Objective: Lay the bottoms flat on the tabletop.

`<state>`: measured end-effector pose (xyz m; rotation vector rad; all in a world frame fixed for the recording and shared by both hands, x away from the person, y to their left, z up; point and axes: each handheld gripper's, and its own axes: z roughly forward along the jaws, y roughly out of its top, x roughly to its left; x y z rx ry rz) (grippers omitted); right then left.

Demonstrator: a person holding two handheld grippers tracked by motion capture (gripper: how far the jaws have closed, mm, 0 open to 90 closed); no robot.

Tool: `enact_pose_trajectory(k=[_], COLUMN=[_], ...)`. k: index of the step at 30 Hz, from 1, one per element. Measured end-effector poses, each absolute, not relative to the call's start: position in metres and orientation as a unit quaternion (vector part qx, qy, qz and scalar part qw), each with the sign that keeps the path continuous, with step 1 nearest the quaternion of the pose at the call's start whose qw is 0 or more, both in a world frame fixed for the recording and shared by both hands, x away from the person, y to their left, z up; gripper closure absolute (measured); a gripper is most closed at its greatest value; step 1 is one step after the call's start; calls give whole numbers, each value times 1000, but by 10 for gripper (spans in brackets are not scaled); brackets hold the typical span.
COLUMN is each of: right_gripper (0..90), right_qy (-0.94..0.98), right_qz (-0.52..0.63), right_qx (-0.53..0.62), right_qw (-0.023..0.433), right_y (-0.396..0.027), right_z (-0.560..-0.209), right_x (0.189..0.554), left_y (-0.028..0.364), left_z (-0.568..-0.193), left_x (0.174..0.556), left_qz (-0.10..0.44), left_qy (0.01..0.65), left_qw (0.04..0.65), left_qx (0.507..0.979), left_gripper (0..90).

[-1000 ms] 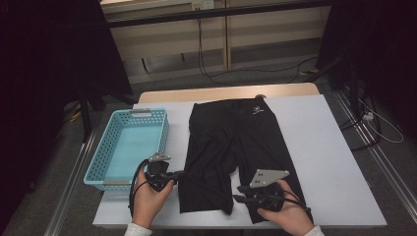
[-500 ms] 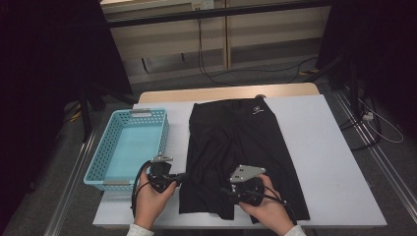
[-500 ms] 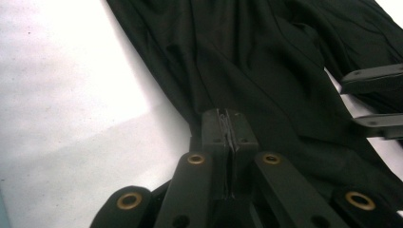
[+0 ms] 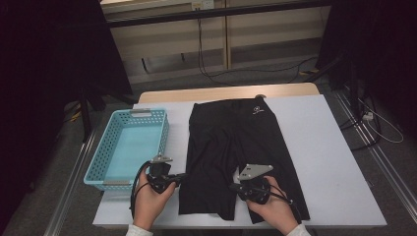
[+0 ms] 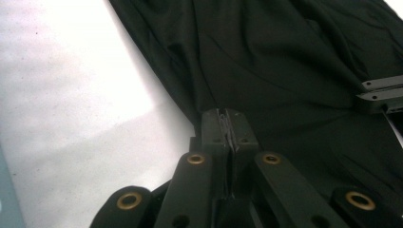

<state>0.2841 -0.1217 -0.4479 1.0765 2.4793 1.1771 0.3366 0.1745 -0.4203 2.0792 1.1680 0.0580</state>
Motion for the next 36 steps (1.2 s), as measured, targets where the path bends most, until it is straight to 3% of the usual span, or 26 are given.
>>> enact_pose_trajectory(k=[36], right_gripper=[900], right_qy=[842], right_qz=[391], right_qx=[358], right_qw=[100], right_y=[-132], right_z=[-447], right_x=[277], left_y=[167], left_z=[-423], left_x=[333], left_qz=[12], left_qy=[442], left_qw=[350], left_qx=[826], left_gripper=[861])
